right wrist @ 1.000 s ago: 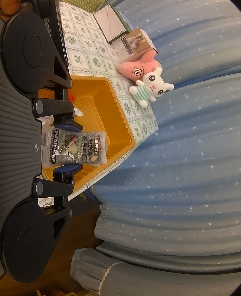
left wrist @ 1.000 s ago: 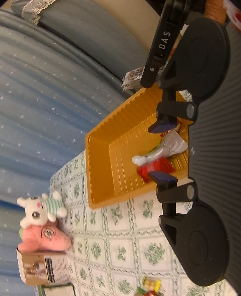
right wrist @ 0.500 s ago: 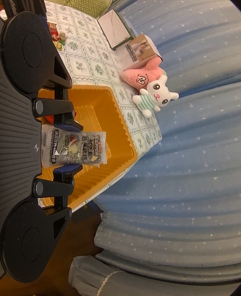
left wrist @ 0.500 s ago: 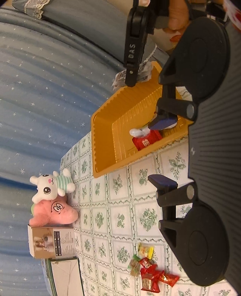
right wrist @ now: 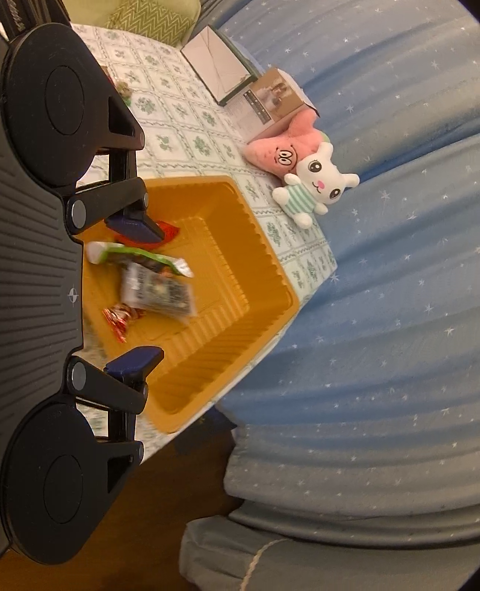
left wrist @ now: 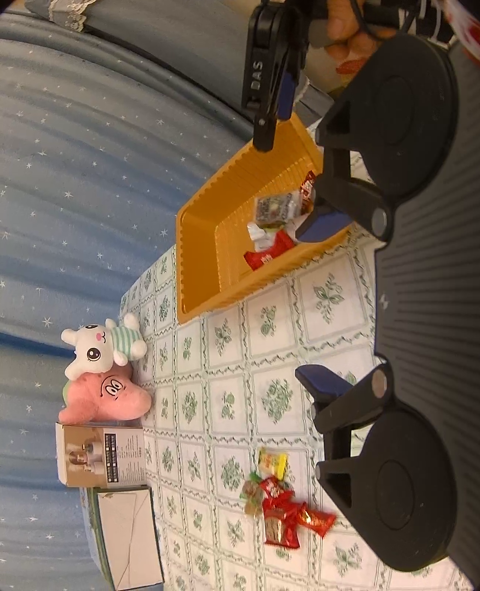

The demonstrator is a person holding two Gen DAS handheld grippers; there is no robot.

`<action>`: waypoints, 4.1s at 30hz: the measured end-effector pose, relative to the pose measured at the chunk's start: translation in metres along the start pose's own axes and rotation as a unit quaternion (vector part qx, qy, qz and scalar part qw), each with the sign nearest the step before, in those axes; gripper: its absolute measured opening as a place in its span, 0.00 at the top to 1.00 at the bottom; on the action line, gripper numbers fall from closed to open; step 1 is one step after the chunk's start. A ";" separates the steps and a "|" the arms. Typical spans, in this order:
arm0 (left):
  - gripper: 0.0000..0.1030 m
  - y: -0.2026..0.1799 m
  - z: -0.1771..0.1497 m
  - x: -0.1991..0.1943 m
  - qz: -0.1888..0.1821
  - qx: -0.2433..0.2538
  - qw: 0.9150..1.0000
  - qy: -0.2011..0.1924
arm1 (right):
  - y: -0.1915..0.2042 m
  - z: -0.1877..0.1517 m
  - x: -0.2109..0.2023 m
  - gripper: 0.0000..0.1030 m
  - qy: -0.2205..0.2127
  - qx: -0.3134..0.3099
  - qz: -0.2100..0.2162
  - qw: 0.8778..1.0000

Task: Organize snacks
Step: 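Withdraw both tools from the tray, then move both open tools toward the pile of red candies on the table, then grasp a red candy with the left tool while the right tool grasps the yellow packet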

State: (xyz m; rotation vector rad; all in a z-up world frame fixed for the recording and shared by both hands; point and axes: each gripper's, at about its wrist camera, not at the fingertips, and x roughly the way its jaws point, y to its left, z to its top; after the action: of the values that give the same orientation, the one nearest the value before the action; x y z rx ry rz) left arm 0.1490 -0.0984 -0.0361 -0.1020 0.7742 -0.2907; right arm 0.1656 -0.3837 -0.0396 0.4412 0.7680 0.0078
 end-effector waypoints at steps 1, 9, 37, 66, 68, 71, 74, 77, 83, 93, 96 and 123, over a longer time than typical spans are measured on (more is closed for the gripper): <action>0.29 0.001 -0.001 -0.003 0.000 0.000 1.000 -0.001 | 0.001 -0.004 -0.005 0.39 0.001 0.001 -0.001 1.000; 0.23 0.006 -0.011 -0.035 0.009 0.003 1.000 -0.010 | 0.022 -0.035 -0.046 0.35 -0.005 -0.008 -0.001 1.000; 0.13 0.051 -0.042 -0.109 0.053 -0.025 0.998 -0.028 | 0.083 -0.078 -0.084 0.30 0.003 -0.079 0.017 0.997; 0.13 0.106 -0.044 -0.113 0.098 -0.052 0.994 -0.024 | 0.132 -0.089 -0.054 0.29 0.028 -0.124 0.042 0.991; 0.13 0.110 -0.043 -0.109 0.100 -0.051 0.993 -0.022 | 0.138 -0.089 -0.050 0.29 0.030 -0.128 0.048 0.990; 0.13 0.116 -0.042 -0.103 0.104 -0.047 0.993 -0.018 | 0.148 -0.089 -0.041 0.29 0.029 -0.138 0.056 0.988; 0.13 0.125 -0.039 -0.094 0.109 -0.044 0.993 -0.013 | 0.156 -0.088 -0.030 0.29 0.027 -0.144 0.063 0.987; 0.14 0.134 -0.037 -0.083 0.111 -0.030 0.993 -0.008 | 0.164 -0.087 -0.017 0.29 0.026 -0.149 0.063 0.986; 0.19 0.152 -0.034 -0.052 0.111 0.003 0.994 0.015 | 0.181 -0.085 0.012 0.30 0.022 -0.160 0.073 0.984; 0.39 0.184 -0.023 0.005 0.080 0.046 0.995 0.043 | 0.198 -0.086 0.072 0.30 0.044 -0.164 0.072 0.983; 0.53 0.190 -0.020 0.019 0.075 0.053 0.995 0.045 | 0.201 -0.086 0.089 0.30 0.050 -0.159 0.069 0.984; 0.83 0.225 -0.008 0.063 0.070 0.021 0.996 0.058 | 0.259 -0.091 0.184 0.54 0.076 -0.207 0.101 0.970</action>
State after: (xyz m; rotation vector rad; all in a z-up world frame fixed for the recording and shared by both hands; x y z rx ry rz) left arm 0.2361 0.0982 -0.1284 0.0091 0.8847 -0.1811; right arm 0.2771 -0.0825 -0.1200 0.1182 0.8443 0.3897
